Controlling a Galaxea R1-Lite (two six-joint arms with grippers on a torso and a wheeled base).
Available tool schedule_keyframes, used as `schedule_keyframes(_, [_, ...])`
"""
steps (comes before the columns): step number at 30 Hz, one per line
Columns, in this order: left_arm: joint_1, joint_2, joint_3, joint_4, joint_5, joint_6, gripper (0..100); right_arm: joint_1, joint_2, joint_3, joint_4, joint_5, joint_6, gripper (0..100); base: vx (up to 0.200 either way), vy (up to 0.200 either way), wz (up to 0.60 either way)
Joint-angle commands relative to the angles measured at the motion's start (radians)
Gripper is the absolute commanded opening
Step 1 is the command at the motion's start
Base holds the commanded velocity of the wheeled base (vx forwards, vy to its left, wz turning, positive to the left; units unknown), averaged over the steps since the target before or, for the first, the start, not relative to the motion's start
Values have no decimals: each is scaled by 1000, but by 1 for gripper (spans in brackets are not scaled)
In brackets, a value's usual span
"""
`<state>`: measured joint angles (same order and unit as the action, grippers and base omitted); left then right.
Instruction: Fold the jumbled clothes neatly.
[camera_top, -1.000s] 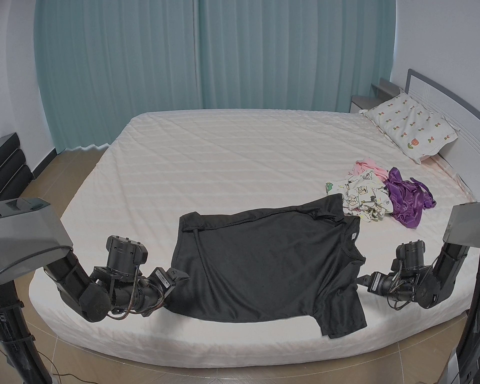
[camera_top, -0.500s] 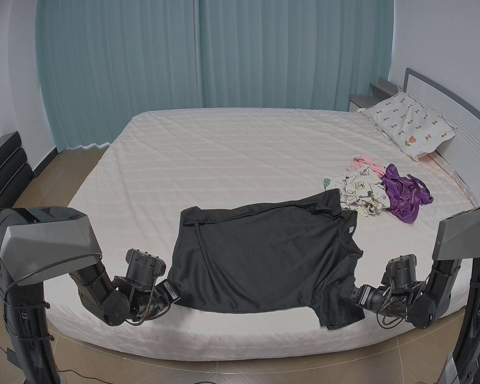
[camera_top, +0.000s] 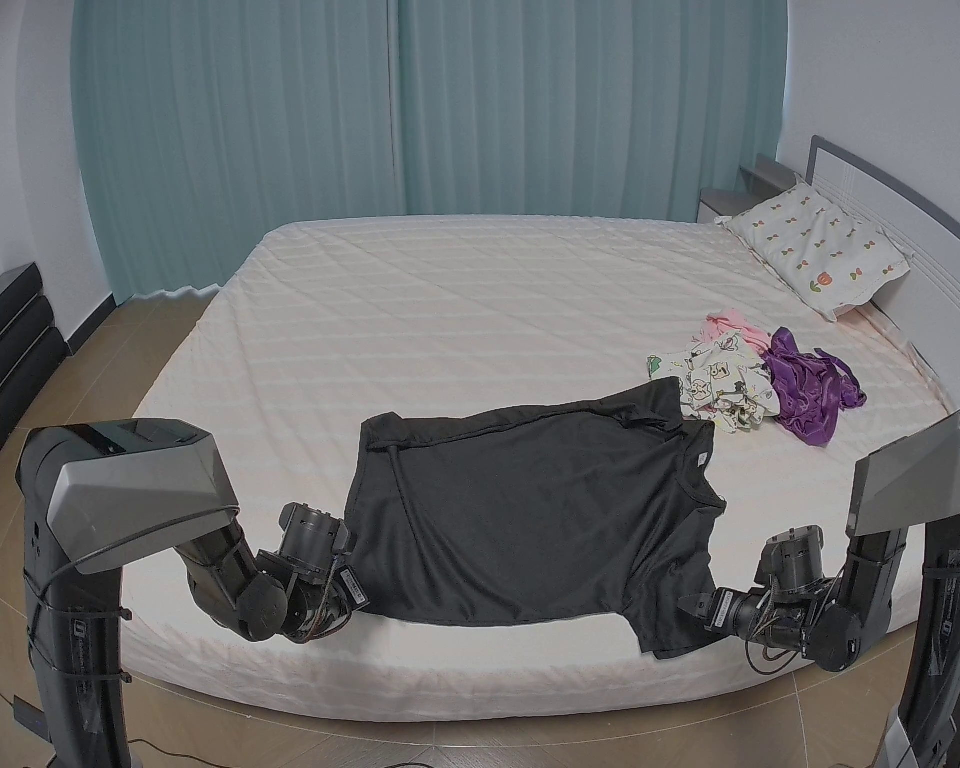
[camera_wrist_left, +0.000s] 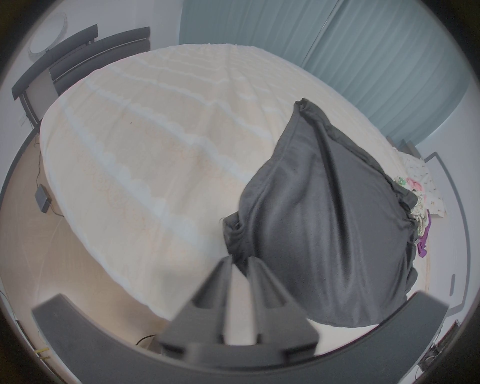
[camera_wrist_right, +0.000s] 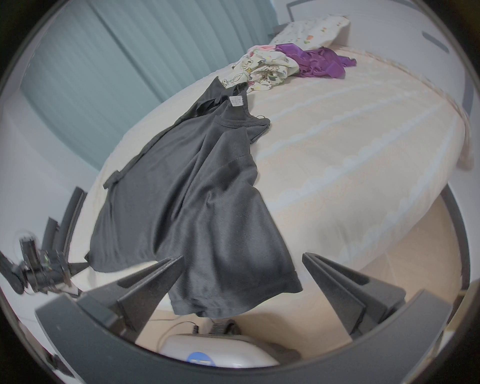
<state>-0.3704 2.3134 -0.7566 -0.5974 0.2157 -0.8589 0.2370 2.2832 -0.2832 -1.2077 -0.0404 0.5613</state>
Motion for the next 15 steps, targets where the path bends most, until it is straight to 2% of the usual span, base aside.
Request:
schedule_keyframes(1, [2,-25,20,28,1,0,0,1,50,-4,-7,-26,-78,100,0,0,0])
schedule_keyframes(8, [7,-66,14,130,-1,-2,0,-2,70,-31,8,-32,-181,100,0,0,0])
schedule_keyframes(15, [11,-68,17,159,-9,-3,0,-1,98,-63,10,-30,-241,100,0,0,0])
